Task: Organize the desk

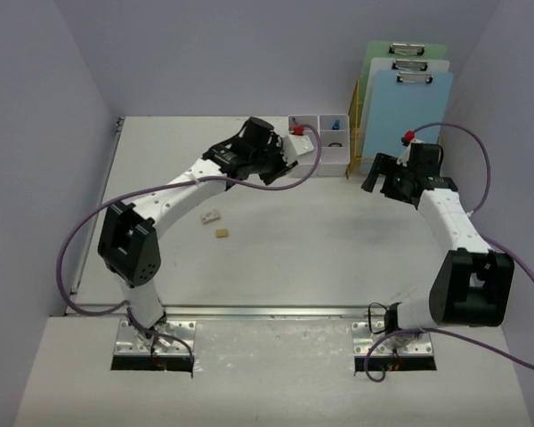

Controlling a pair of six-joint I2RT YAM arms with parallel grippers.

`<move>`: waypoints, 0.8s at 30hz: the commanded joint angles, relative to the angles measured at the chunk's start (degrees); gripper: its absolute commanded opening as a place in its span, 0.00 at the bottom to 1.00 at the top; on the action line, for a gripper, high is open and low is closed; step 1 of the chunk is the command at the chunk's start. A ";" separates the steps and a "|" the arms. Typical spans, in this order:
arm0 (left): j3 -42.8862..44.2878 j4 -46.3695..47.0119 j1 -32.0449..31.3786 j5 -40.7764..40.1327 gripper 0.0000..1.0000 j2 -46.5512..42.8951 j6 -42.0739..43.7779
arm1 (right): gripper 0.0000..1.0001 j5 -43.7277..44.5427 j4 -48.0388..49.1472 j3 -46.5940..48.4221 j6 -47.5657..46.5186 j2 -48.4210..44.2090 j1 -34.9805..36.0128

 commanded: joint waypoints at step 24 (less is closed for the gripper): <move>20.22 12.70 -2.34 -7.62 0.00 25.97 9.36 | 0.99 -5.50 1.54 -6.87 -0.03 -10.39 -0.81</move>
